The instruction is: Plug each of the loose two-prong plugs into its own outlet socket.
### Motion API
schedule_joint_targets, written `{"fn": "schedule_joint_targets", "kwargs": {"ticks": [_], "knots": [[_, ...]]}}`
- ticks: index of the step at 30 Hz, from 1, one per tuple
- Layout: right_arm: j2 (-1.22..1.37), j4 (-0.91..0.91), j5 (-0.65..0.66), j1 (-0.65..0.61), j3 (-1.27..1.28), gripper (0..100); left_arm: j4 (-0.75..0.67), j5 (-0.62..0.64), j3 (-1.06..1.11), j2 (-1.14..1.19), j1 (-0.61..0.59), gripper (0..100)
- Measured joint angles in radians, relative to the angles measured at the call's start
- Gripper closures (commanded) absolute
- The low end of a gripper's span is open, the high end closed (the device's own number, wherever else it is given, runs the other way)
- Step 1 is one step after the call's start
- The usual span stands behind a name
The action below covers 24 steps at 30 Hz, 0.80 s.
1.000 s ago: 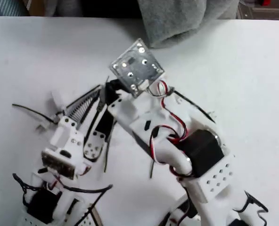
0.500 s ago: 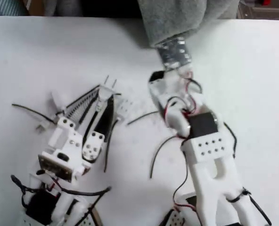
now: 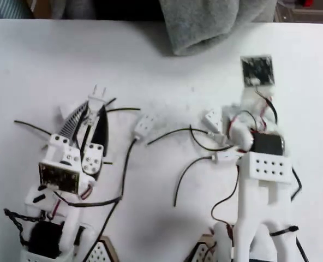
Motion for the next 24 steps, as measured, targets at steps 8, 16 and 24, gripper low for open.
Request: {"fn": "schedule_joint_targets", "kwargs": {"ticks": [8, 16, 24], "knots": [[0.000, -0.287, 0.000, 0.095, 0.373, 97.8, 0.080, 0.055, -0.348, 0.368, -0.026, 98], [0.000, -0.387, 0.000, 0.103, 0.450, 97.8, 0.338, 0.052, -0.898, 0.934, -0.026, 98], [0.000, -0.387, 0.000, 0.147, 0.451, 98.0, 0.589, -0.057, -1.316, 1.438, 0.066, 98]]}}
